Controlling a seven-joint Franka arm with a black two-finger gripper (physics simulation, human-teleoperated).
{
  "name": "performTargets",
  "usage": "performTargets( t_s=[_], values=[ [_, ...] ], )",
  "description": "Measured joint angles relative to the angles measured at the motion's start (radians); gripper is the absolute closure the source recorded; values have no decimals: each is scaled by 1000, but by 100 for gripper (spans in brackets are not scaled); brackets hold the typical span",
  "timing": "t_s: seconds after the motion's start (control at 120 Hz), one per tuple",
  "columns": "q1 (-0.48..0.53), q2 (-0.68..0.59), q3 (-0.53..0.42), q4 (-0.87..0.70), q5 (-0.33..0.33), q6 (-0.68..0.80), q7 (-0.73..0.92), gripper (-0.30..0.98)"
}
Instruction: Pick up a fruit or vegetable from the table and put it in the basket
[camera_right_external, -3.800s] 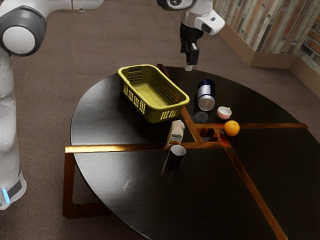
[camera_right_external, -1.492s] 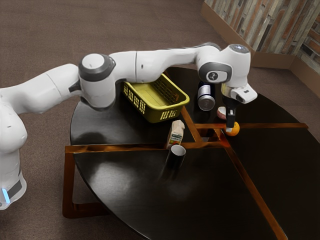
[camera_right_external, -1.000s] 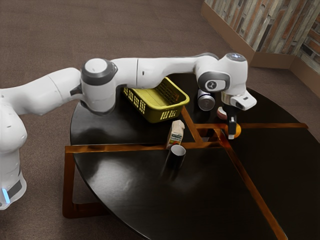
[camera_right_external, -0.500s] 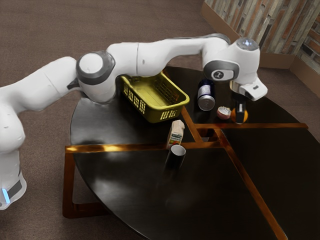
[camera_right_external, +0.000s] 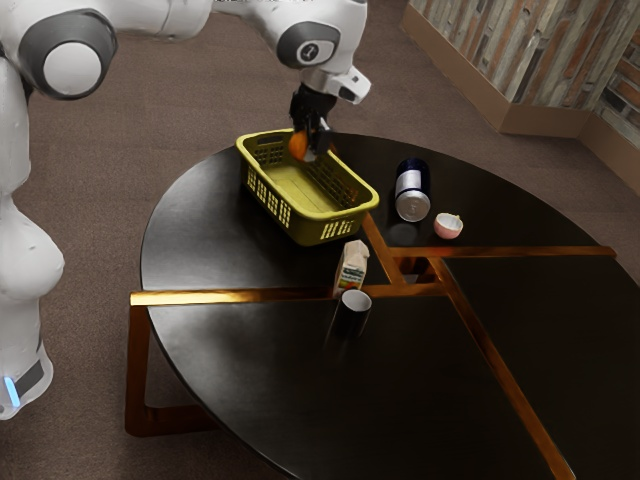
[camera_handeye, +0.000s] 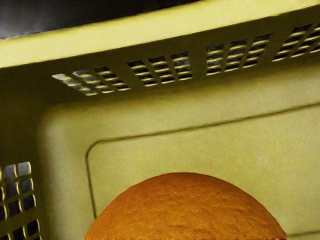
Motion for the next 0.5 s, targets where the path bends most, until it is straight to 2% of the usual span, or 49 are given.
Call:
performTargets(
  t_s=[0.092,0.283,0.35,0.5],
  values=[
    [55,106,1,71,-20,21,27,45],
    [-23,191,3,133,-33,44,76,45],
    [-26,197,4,136,-45,47,92,25],
    [-32,201,5,137,-62,49,125,9]
  ],
)
